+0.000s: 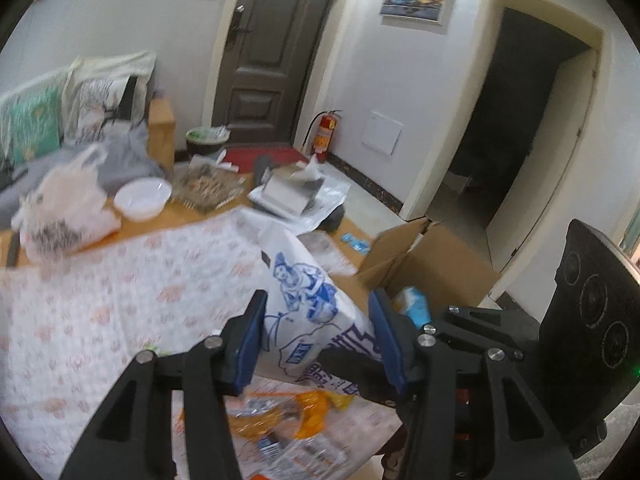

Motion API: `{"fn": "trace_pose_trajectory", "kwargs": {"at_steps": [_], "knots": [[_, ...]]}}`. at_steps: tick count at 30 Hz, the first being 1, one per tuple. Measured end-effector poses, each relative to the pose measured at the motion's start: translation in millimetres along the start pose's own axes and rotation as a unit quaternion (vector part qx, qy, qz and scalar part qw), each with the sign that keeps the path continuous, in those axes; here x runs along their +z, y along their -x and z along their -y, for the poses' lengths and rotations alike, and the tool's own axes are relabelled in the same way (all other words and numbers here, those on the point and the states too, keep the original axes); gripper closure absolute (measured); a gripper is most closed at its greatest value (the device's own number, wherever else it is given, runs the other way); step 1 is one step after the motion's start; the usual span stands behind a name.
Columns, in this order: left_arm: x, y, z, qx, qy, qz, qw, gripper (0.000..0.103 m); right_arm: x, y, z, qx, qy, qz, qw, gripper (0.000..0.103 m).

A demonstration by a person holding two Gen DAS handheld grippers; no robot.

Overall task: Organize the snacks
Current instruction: 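Carry the white-and-blue bag with the right gripper into the box, then release the bag in the box and return the right gripper to the table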

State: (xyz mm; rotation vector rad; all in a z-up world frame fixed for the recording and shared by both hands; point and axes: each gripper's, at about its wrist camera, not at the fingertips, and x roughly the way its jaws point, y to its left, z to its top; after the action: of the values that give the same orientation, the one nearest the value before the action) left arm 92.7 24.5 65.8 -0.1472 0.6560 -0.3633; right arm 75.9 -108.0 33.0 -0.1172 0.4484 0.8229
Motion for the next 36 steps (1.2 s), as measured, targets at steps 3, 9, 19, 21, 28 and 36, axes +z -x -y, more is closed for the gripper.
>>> {"fn": "trace_pose_trajectory", "kwargs": {"at_steps": [3,9,19,21,28,36], "knots": [[16.8,-5.5,39.8,0.001,-0.027,0.003,0.9996,0.055,2.8,30.5,19.4,-0.011,-0.005,0.022,1.0,0.091],[37.3,-48.1,106.2,-0.013,-0.067,-0.029,0.9973,0.055,-12.8,78.2,74.3,-0.042,-0.032,0.034,0.998,0.091],[23.0,-158.3,148.9,-0.016,-0.094,-0.139,0.9858,0.057,-69.3,73.7,152.9,-0.068,-0.098,-0.042,0.992,0.091],[16.9,-170.7,147.2,-0.007,-0.095,-0.152,0.9837,0.058,-75.1,67.7,158.9,-0.065,-0.102,-0.057,0.991,0.091],[17.7,-178.1,136.8,-0.004,-0.088,-0.156,0.9838,0.061,-80.4,56.1,172.0,-0.082,-0.11,-0.08,0.987,0.088],[19.0,-154.1,130.8,0.002,-0.09,-0.132,0.9871,0.04,-78.2,52.8,168.4,-0.115,-0.101,-0.097,0.983,0.085]]}}
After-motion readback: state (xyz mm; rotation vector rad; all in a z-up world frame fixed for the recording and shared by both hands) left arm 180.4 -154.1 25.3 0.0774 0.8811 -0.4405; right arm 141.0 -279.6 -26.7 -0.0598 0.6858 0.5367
